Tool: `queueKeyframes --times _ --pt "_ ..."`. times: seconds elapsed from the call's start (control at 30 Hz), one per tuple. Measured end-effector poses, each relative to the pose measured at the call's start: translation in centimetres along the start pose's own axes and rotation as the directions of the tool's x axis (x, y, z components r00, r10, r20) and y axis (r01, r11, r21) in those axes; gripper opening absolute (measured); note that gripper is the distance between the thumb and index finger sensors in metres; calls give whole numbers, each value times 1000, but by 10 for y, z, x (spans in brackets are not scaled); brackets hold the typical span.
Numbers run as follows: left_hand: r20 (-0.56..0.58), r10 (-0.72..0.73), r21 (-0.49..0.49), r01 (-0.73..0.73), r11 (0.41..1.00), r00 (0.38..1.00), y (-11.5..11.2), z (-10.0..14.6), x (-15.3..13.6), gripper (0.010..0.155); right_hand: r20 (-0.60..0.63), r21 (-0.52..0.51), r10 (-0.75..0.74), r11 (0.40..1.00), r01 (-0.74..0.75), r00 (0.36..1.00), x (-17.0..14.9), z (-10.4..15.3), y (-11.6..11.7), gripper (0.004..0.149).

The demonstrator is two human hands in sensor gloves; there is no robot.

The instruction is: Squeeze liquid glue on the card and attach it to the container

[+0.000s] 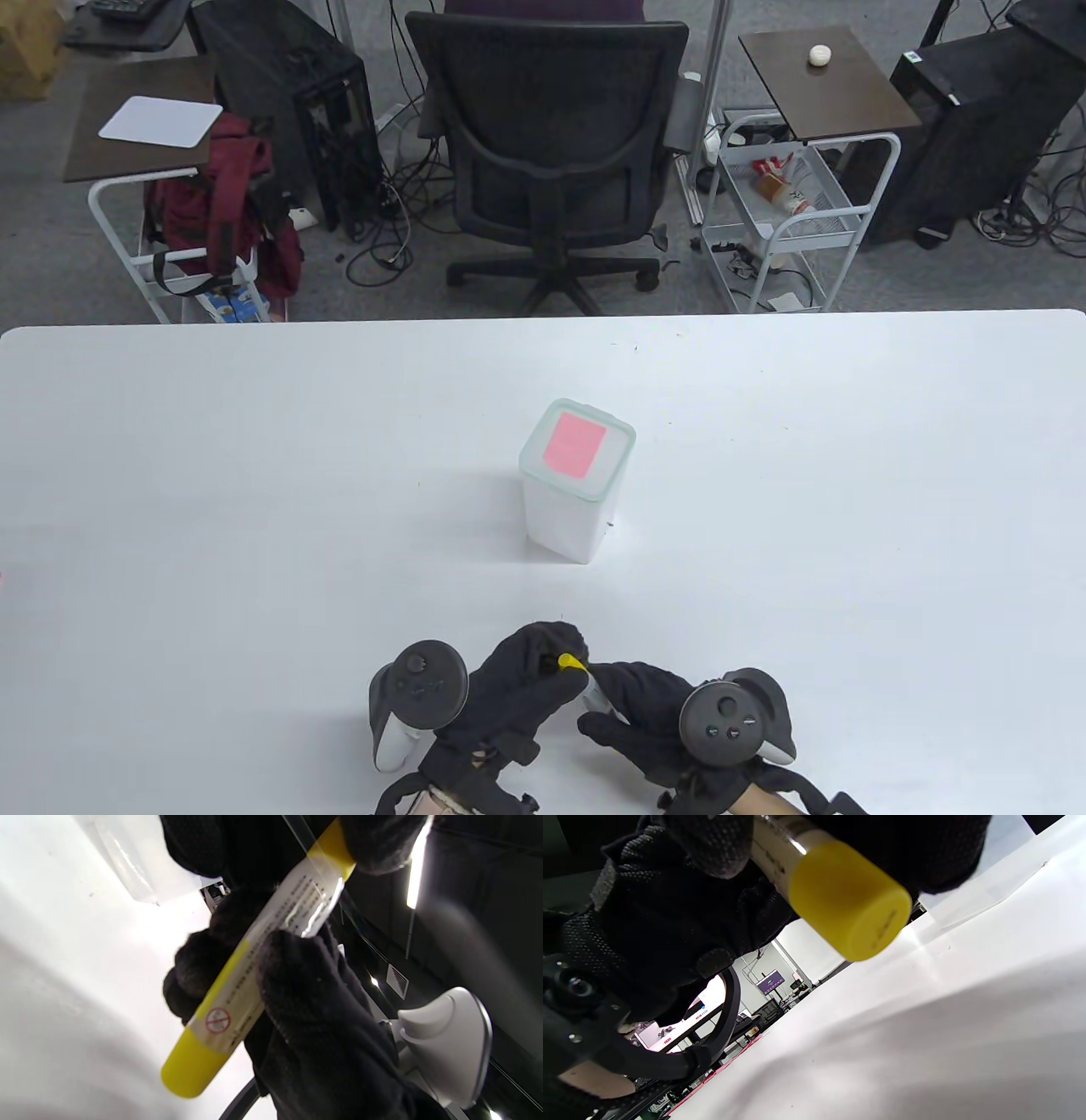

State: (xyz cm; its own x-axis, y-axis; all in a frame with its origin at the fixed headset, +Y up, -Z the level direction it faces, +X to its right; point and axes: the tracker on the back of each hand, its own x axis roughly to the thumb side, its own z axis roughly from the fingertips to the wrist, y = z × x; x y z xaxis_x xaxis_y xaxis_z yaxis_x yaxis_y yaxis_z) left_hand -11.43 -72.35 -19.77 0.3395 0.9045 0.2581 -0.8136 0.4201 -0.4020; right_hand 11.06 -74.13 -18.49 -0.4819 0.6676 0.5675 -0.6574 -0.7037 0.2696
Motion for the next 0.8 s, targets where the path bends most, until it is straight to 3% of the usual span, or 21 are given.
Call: queueKeyframes --times 0.13,0.23,0.37,0.47,0.6,0.67,0.8 --pt "30 57 -67 -54 996 998 1 -1 -1 52 -6 10 -41 999 41 999 -3 -2 2 53" --pt "-12 41 -50 -41 998 999 -3 -1 -5 64 10 11 -40 999 40 999 -1 -2 3 54" --pt "-6 -26 -6 26 1000 1000 0 -1 -3 53 14 13 1 1000 -1 1000 0 -1 3 54" --pt "32 -36 -27 37 999 999 3 -1 -1 50 4 9 -9 1000 9 1000 -2 -1 3 53" --pt "14 22 -53 -21 998 1000 -1 -2 -4 52 -7 6 -41 999 41 999 -5 -2 3 54" --pt "-24 27 -31 -28 999 999 -3 -2 -7 61 -3 -6 -55 998 55 998 -5 -1 1 54" --pt "-14 -19 -13 19 1000 1000 -1 -3 -7 55 -9 4 -27 1000 28 1000 -6 0 0 54"
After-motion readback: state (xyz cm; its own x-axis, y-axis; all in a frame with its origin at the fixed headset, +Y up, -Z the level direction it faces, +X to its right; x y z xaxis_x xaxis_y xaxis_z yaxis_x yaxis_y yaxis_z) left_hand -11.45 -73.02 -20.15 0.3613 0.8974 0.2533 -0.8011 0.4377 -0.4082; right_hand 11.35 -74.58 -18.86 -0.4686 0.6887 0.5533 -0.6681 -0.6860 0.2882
